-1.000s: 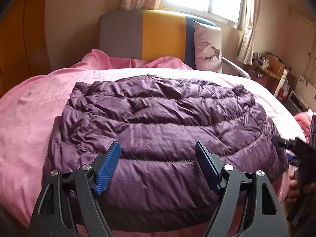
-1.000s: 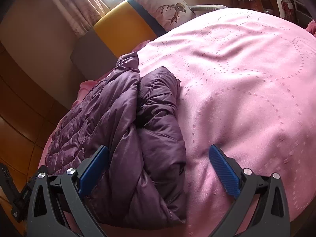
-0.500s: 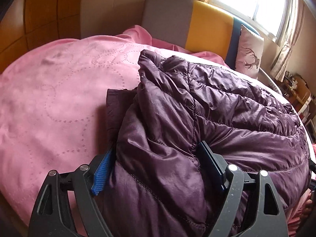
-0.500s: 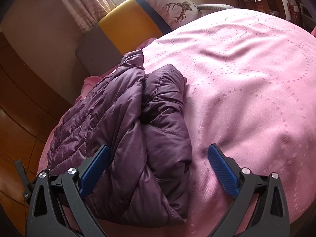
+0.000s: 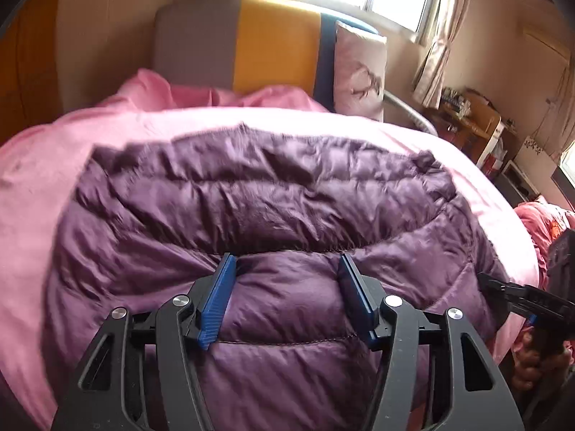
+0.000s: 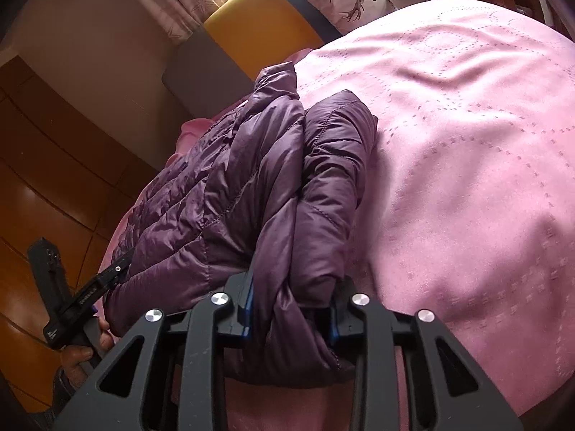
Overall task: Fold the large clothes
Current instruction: 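Grasp the jacket fold with the right gripper while the left gripper presses the jacket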
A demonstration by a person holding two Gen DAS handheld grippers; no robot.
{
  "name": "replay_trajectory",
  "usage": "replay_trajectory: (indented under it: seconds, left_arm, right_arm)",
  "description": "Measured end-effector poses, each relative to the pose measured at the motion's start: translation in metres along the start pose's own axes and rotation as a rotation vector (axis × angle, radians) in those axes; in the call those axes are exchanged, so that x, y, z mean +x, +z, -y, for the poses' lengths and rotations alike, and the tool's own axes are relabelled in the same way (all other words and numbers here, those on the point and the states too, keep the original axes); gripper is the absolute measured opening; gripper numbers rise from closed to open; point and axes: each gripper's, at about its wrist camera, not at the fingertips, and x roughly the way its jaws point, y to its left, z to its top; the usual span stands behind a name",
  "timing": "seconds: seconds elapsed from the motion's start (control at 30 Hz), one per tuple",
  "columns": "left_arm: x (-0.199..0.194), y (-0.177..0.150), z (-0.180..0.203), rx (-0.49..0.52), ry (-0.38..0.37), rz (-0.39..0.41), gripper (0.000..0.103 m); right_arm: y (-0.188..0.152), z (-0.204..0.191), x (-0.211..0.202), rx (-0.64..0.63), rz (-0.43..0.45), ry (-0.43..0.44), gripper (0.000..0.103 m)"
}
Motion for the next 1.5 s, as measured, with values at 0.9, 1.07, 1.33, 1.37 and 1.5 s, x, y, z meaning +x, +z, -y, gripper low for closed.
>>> replay_trajectory:
  seconds: [0.9,1.07,1.33,1.37,1.5]
  left_arm:
    - [0.029,0.002,0.025,0.027,-0.069,-0.058,0.043]
    - [0.041,-0.008,0.016,0.017,-0.099,-0.075,0.043]
    - [0.045,-0.014,0.006,-0.026,-0.139,-0.079,0.043]
    - [0.043,-0.014,0.003,-0.03,-0.152,-0.08,0.043]
    - [0.021,-0.014,-0.016,-0.108,-0.227,-0.061,0.043]
  right_arm:
    - [-0.033,-0.028,-0.029,-0.036,-0.002,-0.021,0.024]
    - [-0.029,-0.077,-0.041,-0.125,0.042,-0.007,0.019]
    - [-0.026,-0.184,-0.025,-0.352,0.07,0.047,0.017]
    - [-0.027,-0.19,-0.022,-0.362,0.067,0.041,0.017]
    - [-0.027,-0.206,-0.014,-0.382,0.063,0.005,0.017]
